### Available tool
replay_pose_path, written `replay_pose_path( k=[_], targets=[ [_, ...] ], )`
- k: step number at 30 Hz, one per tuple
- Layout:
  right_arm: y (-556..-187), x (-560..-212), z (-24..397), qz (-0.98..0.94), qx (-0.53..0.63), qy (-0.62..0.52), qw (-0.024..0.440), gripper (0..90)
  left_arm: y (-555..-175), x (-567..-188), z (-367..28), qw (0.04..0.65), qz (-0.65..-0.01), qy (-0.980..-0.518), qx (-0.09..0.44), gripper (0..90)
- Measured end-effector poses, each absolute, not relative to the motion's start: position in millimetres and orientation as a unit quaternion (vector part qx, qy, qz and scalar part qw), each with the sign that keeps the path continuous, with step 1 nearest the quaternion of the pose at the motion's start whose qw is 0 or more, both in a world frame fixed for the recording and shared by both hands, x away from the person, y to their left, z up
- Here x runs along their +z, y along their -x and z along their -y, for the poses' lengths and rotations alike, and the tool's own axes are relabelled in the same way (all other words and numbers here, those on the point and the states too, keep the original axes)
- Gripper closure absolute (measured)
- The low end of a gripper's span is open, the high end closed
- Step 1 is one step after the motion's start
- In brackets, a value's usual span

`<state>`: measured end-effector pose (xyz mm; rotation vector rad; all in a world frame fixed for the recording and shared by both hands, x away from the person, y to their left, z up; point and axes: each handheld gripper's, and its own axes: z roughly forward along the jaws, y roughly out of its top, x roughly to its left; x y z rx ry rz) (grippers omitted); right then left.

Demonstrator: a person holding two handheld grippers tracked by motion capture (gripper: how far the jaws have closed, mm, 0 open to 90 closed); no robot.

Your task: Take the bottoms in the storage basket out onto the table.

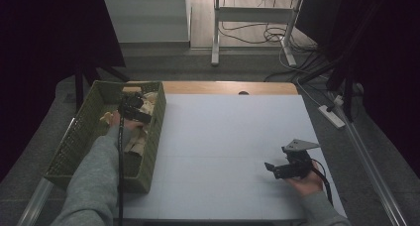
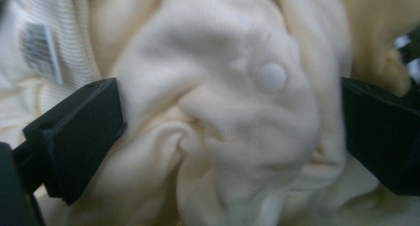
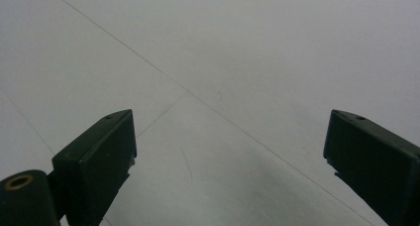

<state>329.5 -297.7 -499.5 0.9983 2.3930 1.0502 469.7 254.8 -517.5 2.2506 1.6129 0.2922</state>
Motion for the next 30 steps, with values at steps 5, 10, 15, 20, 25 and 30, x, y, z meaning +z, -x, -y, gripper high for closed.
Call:
replay_pose_path(
  k=[5,10,15,20,25,30],
  targets=[
    [-329,-500,298,-0.843,0.369,-0.352,0.171,6.6,-470,-523,-255,0.176,-0.581,-0.790,0.087,1.1],
    [-330,-500,297,-0.843,0.368,-0.353,0.172,6.6,-470,-522,-256,0.179,-0.580,-0.791,0.082,4.7],
    [-330,-500,297,-0.844,0.365,-0.354,0.173,6.6,-469,-519,-259,0.189,-0.573,-0.794,0.069,15.9],
    [-329,-500,297,-0.844,0.363,-0.354,0.174,6.6,-468,-516,-264,0.202,-0.572,-0.793,0.055,33.1],
    [-330,-500,297,-0.844,0.362,-0.355,0.175,6.6,-468,-514,-273,0.223,-0.575,-0.786,0.032,51.5],
    [-330,-500,297,-0.844,0.361,-0.355,0.176,6.6,-468,-511,-275,0.227,-0.579,-0.783,0.025,56.9]
  ],
)
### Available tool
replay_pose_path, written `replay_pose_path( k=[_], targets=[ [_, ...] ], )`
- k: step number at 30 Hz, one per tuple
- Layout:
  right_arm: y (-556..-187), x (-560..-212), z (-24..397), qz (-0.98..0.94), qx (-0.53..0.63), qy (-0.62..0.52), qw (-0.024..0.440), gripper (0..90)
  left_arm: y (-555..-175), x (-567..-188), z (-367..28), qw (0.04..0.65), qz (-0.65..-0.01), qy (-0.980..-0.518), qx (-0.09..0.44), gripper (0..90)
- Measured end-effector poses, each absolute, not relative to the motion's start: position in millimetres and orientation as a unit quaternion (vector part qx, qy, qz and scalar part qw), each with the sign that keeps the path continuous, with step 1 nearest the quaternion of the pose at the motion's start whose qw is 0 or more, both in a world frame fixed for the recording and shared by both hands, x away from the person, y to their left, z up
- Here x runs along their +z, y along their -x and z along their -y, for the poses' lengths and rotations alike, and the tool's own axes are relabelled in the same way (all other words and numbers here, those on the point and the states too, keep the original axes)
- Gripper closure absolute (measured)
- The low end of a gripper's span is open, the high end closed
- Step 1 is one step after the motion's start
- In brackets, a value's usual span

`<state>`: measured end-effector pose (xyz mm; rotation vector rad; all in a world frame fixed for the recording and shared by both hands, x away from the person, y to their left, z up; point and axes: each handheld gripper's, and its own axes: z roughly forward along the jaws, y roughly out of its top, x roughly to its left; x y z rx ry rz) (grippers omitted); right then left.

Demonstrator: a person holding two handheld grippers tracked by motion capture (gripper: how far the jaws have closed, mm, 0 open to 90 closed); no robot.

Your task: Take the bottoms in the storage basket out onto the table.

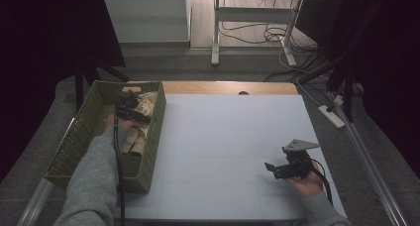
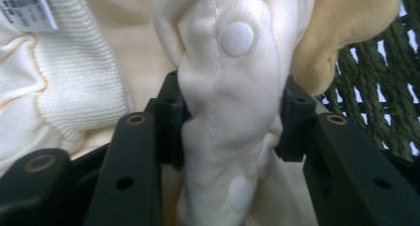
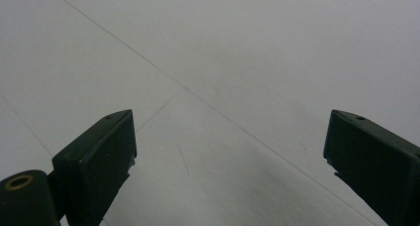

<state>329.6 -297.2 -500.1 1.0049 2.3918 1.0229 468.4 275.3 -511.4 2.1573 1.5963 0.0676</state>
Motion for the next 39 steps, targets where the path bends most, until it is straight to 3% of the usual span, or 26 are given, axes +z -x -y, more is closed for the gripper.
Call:
replay_pose_path(
  k=[39],
  targets=[
    [-330,-501,297,-0.846,0.354,-0.356,0.179,6.6,-455,-477,-288,0.293,-0.581,-0.754,0.097,61.1]
  ],
)
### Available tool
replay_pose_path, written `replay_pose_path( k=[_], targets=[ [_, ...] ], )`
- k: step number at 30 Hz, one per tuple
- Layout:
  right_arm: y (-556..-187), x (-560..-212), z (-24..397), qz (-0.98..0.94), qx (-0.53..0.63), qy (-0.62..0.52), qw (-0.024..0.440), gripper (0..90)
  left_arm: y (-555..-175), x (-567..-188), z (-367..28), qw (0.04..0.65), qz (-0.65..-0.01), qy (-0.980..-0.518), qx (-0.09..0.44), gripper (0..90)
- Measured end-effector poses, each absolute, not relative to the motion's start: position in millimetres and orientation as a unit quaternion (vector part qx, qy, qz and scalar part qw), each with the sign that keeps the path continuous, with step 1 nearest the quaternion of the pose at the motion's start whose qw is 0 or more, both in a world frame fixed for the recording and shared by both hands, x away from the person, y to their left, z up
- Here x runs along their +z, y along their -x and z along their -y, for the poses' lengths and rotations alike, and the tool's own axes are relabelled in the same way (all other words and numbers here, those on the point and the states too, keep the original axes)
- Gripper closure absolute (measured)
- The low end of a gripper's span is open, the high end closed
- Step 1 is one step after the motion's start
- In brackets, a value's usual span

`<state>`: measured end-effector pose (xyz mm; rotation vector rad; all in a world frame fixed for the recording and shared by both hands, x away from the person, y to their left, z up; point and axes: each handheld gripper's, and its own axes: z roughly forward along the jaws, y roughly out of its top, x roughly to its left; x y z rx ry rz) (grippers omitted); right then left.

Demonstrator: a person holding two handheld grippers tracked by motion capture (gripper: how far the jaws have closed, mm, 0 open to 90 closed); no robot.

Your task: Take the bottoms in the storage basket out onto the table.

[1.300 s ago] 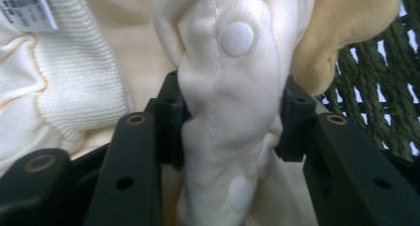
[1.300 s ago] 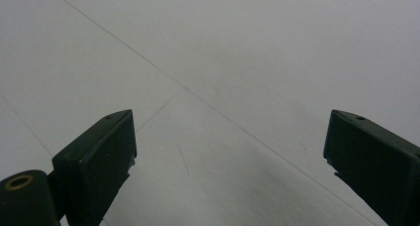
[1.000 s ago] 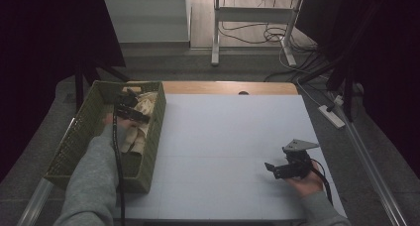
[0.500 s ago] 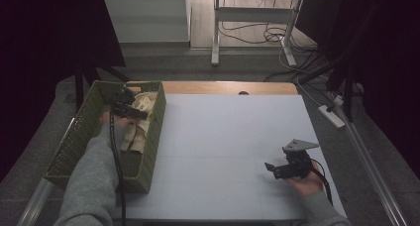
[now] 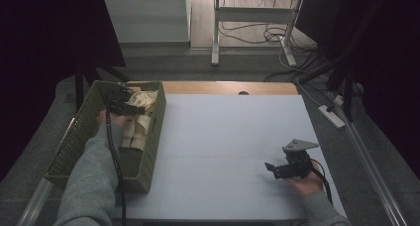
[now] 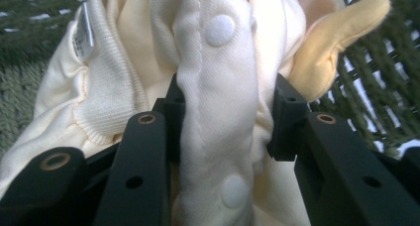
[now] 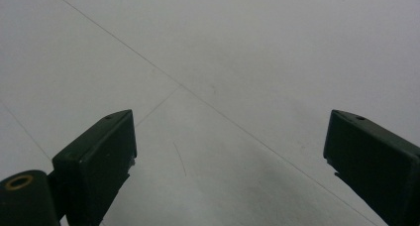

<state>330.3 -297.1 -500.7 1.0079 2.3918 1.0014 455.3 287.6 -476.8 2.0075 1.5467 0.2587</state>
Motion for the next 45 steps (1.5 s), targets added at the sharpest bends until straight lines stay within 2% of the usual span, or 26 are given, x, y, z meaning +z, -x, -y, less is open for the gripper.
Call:
replay_pose_path(
  k=[14,34,45],
  targets=[
    [-330,-500,297,-0.845,0.355,-0.357,0.179,6.6,-449,-460,-294,0.331,-0.588,-0.729,0.115,62.1],
    [-330,-500,297,-0.844,0.357,-0.357,0.179,6.6,-435,-441,-295,0.358,-0.582,-0.717,0.137,62.2],
    [-330,-500,297,-0.844,0.357,-0.358,0.179,6.7,-423,-425,-297,0.399,-0.569,-0.703,0.148,62.5]
  ],
)
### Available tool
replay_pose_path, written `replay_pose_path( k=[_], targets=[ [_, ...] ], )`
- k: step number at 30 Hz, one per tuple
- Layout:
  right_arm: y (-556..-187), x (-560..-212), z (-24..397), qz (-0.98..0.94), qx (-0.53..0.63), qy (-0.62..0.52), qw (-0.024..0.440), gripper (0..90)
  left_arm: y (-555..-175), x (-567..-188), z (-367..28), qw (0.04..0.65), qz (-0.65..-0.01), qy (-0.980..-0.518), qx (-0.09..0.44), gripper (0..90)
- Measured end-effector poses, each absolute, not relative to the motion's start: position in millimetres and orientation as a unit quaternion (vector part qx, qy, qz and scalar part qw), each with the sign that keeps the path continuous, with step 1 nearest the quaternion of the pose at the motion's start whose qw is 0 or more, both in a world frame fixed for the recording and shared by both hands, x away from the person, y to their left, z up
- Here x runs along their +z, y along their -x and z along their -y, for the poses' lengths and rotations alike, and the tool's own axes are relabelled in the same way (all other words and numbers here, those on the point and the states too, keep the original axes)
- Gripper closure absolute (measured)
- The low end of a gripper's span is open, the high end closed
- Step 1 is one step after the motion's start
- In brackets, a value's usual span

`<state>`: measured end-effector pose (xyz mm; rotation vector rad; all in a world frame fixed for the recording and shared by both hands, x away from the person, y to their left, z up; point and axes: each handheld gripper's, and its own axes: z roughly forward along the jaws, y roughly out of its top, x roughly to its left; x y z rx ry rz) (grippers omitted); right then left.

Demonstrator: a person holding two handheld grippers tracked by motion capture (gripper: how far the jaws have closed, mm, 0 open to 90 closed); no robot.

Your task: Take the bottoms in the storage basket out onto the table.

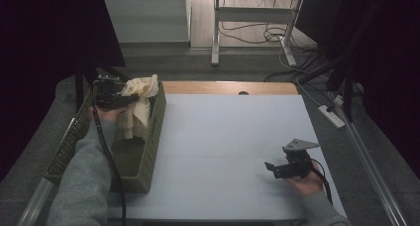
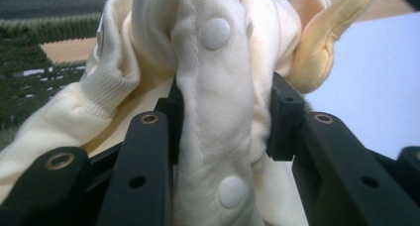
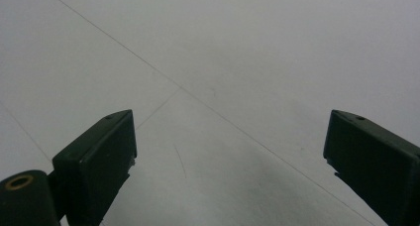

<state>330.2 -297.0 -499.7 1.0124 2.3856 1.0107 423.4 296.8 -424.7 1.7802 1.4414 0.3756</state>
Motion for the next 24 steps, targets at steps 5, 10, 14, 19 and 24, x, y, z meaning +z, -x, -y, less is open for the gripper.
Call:
replay_pose_path(
  k=[5,10,14,19,24],
  targets=[
    [-330,-500,297,-0.844,0.357,-0.358,0.179,6.6,-420,-420,-296,0.404,-0.564,-0.703,0.156,62.5],
    [-330,-500,297,-0.844,0.357,-0.358,0.179,6.6,-418,-418,-297,0.415,-0.562,-0.698,0.158,62.5],
    [-330,-500,297,-0.844,0.357,-0.359,0.179,6.6,-415,-416,-299,0.423,-0.562,-0.693,0.158,62.5],
    [-330,-500,297,-0.844,0.356,-0.359,0.179,6.6,-411,-413,-302,0.430,-0.562,-0.688,0.161,62.5],
    [-330,-500,297,-0.844,0.357,-0.359,0.179,6.6,-407,-411,-304,0.438,-0.561,-0.683,0.164,62.6]
  ],
)
